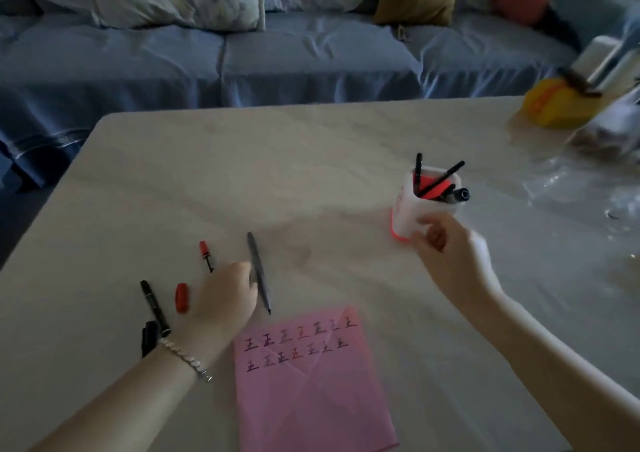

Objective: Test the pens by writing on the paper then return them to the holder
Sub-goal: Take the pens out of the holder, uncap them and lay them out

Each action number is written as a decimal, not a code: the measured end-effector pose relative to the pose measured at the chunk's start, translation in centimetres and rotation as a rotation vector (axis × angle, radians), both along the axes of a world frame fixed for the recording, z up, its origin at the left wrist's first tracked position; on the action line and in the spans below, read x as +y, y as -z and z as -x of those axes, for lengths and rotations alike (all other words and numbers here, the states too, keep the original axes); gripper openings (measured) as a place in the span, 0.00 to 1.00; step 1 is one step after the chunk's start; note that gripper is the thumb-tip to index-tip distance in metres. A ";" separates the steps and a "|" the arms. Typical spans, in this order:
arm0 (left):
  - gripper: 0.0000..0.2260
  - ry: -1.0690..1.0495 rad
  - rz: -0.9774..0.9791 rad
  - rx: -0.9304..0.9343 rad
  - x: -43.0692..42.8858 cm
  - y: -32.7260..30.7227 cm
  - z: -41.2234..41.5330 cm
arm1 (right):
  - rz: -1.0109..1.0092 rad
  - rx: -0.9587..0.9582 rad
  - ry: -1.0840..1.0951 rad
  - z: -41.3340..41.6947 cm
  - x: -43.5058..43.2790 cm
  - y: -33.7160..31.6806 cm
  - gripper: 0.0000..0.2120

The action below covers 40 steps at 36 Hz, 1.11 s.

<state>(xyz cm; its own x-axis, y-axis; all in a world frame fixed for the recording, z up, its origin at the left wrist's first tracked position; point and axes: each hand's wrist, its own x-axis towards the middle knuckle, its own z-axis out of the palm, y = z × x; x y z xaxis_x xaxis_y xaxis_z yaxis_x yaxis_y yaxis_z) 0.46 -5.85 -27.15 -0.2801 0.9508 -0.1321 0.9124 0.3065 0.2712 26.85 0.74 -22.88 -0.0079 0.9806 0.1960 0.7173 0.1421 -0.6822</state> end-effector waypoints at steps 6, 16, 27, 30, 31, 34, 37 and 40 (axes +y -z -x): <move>0.12 -0.001 -0.082 -0.032 -0.2 -1.0 -0.7 | -0.083 0.054 0.135 -2.4 3.5 -1.8 0.15; 0.13 0.090 -0.280 -0.102 -1.7 -3.5 -2.2 | -0.056 0.046 0.182 -1.4 5.5 -1.3 0.08; 0.20 0.289 -0.405 -0.309 -2.7 -5.6 -5.5 | -0.417 0.377 -0.133 1.5 -1.8 -3.1 0.06; 0.23 0.359 -0.384 -0.307 -2.9 -5.3 -6.1 | -0.232 0.552 -0.246 3.7 -4.3 -2.2 0.07; 0.22 0.390 -0.377 -0.297 -3.0 -5.1 -6.1 | -0.181 0.612 -0.273 4.4 -5.0 -1.9 0.07; 0.16 0.430 -0.372 -0.307 -3.7 -4.6 -6.1 | -0.045 0.797 -0.279 6.2 -6.7 -1.7 0.05; 0.12 0.375 -0.371 -0.327 -4.6 -4.3 -6.0 | 0.117 0.968 -0.170 7.4 -7.6 -1.6 0.05; 0.12 0.336 -0.371 -0.428 -5.3 -4.3 -6.0 | 0.242 0.913 -0.146 8.4 -8.3 -1.1 0.04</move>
<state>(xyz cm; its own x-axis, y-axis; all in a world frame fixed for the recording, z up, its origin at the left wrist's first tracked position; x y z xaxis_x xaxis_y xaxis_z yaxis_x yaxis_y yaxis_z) 6.45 -11.20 -22.85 0.0448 0.9812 0.1877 0.7300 -0.1604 0.6643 18.44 -7.51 -21.80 -0.0773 0.9968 -0.0207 -0.1204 -0.0300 -0.9923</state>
